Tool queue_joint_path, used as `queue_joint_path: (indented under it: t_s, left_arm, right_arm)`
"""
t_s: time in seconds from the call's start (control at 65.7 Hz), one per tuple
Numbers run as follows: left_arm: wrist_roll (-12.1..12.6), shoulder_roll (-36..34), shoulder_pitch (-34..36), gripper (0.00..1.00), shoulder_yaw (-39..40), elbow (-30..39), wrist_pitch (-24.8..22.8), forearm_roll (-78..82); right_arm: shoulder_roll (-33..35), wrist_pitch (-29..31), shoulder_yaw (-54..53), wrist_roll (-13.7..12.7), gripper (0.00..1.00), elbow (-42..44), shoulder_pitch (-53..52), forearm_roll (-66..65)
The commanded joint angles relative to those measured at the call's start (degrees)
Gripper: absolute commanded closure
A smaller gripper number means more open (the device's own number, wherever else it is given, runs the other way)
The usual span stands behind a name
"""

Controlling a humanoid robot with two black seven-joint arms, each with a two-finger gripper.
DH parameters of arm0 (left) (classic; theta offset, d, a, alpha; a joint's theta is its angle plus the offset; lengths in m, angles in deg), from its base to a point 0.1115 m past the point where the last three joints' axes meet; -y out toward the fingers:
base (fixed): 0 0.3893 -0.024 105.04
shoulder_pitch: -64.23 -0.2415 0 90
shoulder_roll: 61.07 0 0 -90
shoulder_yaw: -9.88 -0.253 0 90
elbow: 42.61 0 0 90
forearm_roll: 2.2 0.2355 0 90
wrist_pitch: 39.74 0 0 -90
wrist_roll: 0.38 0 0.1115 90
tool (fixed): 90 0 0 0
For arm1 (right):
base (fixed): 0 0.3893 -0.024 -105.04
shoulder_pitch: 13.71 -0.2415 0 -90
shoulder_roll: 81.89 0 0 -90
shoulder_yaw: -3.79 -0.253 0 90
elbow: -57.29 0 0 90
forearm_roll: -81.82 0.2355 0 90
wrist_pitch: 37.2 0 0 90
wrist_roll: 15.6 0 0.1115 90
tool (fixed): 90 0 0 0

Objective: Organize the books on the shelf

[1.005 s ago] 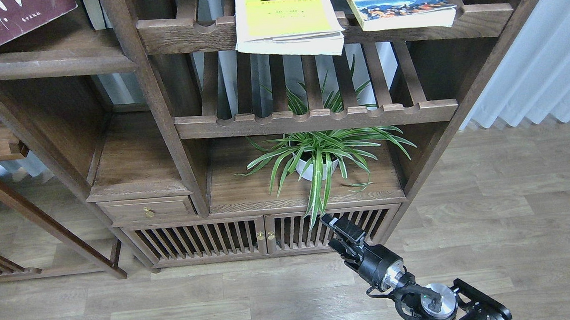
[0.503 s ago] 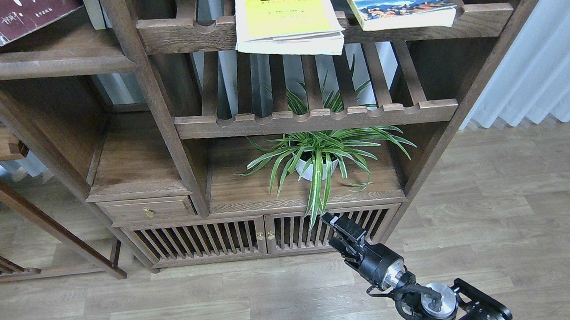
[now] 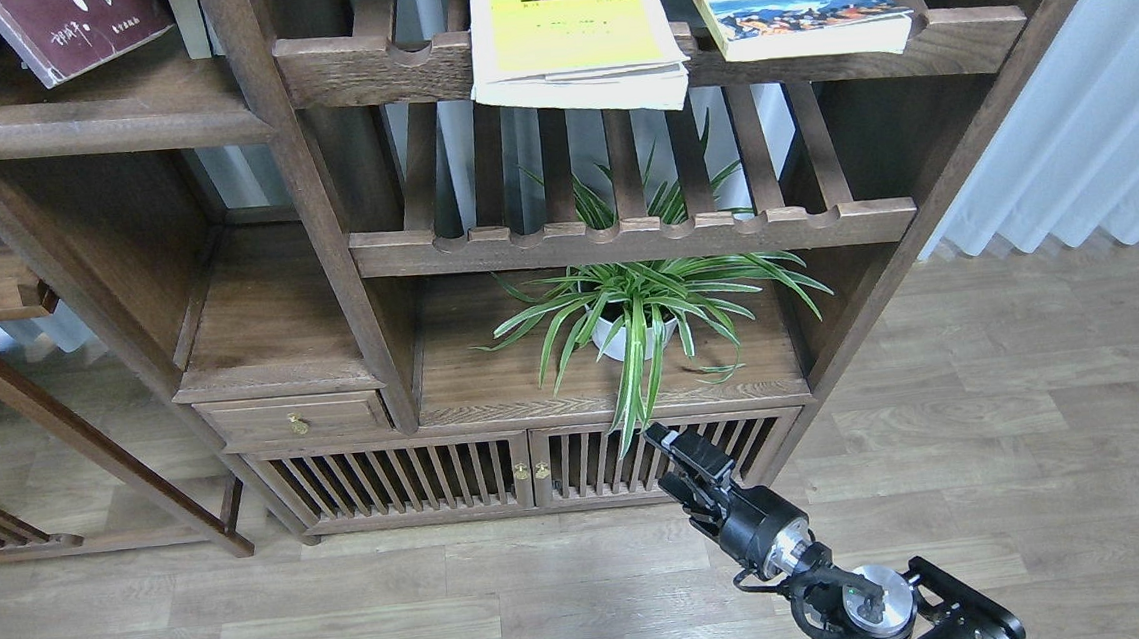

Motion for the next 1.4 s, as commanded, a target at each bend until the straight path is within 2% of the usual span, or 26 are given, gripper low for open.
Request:
queue_joint_path:
  t_s: [0.0,0.091,0.137,0.244,0.411,0.533,0.731,1.112,1.386]
  left_arm:
    - [0.00,-0.19,0.20,0.90,0.19,-0.53,0.00,-0.01]
    - [0.00,-0.28,0.38,0.87,0.28,-1.23,0.00,-0.09]
    - [0.00,-0.28,0.38,0.82,0.28,-1.32,0.00,-0.09]
    - [0.00,-0.36,0.38,0.58,0.20,-1.49,0.00,-0.09]
    - [0.00,-0.89,0.55,0.38,-0.07,-1.49,0.00,-0.09]
    - [0.00,-1.07,0.55,0.31,-0.07,-1.49,0.00,-0.09]
    - [0.00,-1.94,0.82,0.14,-0.07,-1.06,0.00,-0.09]
    - [0.00,-3.44,1.08,0.12,-0.07,-1.49,0.00,-0.09]
    - [0.00,-2.83,4.07,0.12,-0.51,-1.41,0.00,-0.09]
  right_arm:
    - [0.00,0.07,-0.03,-0.09,0.01,0.00,0.26,-0.03]
    - [0.00,0.33,-0.03,-0.09,0.01,0.00,0.35,-0.03]
    - [0.00,0.42,-0.03,-0.09,0.01,0.00,0.35,-0.03]
    - [0.00,0.42,-0.03,-0.09,0.01,0.00,0.35,-0.03]
    - [0.00,0.42,-0.03,-0.09,0.01,0.00,0.44,-0.03]
    - [0.00,0.42,0.05,-0.09,0.01,0.00,0.44,-0.03]
    - [0.00,0.42,0.06,-0.09,0.01,0.00,0.35,-0.03]
    - [0.00,0.51,0.06,-0.09,0.01,-0.09,0.44,-0.03]
    - [0.00,0.51,0.05,-0.09,0.01,-0.26,0.88,-0.03]
